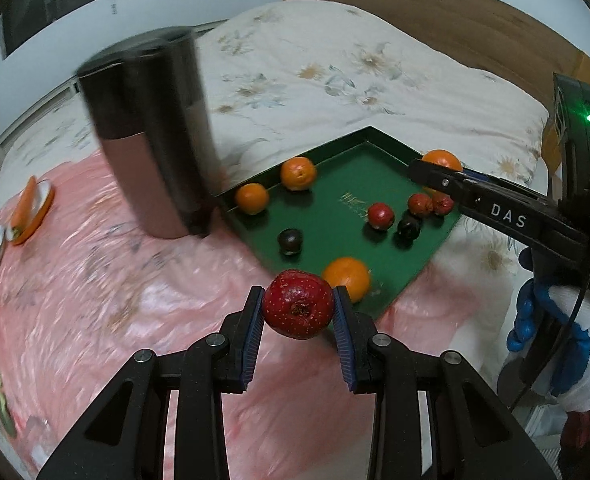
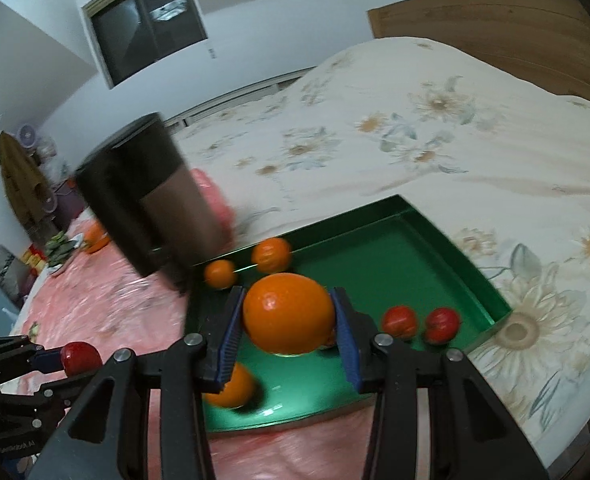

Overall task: Organize fruits
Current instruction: 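Lower the apple and orange into the green box and open both grippers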

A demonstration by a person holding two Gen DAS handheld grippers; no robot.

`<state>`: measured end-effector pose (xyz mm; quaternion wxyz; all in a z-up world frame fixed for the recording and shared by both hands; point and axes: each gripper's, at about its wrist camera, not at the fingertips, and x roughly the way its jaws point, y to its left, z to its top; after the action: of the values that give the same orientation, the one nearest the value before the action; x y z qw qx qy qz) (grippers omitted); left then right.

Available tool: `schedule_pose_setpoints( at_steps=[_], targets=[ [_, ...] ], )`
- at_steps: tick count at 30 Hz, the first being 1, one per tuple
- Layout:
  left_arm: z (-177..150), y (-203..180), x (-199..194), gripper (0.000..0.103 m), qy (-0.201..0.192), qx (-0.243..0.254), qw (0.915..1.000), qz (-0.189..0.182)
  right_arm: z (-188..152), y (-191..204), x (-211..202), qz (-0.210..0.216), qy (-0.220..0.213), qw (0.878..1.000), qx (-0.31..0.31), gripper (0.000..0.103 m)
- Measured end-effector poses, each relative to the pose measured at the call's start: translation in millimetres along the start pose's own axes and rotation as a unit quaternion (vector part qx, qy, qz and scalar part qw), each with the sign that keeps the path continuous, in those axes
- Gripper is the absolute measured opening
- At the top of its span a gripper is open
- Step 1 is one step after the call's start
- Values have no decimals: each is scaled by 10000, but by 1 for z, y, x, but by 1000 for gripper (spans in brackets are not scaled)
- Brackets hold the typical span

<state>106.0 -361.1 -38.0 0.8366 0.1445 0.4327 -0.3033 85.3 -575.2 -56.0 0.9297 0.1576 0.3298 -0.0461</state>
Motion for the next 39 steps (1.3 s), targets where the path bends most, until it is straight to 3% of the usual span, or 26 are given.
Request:
schedule_pose_setpoints(
  at_steps=[15,34,35,36,38,39],
  targets=[
    [53,-45,103,29,369,493,9981,83,18,-52,55,-554,181,9983,-21,50],
    [44,-54,145,29,671,512,9964,89,-1,-71,98,-897,695,9935,27,51],
    [44,-55,144,31,672,521,9963,95,0,-71,97,-868,688,9938,42,56],
    [44,-55,144,34,663,542,9963,114,0,-72,97,-867,689,9938,39,71],
    [44,-56,140,40,606,575,9964,133,1,-70,94,-922,663,9935,-3,87],
    [44,-57,139,42,579,577,9966,139,1,-70,92,-917,651,9937,1,87]
  ],
)
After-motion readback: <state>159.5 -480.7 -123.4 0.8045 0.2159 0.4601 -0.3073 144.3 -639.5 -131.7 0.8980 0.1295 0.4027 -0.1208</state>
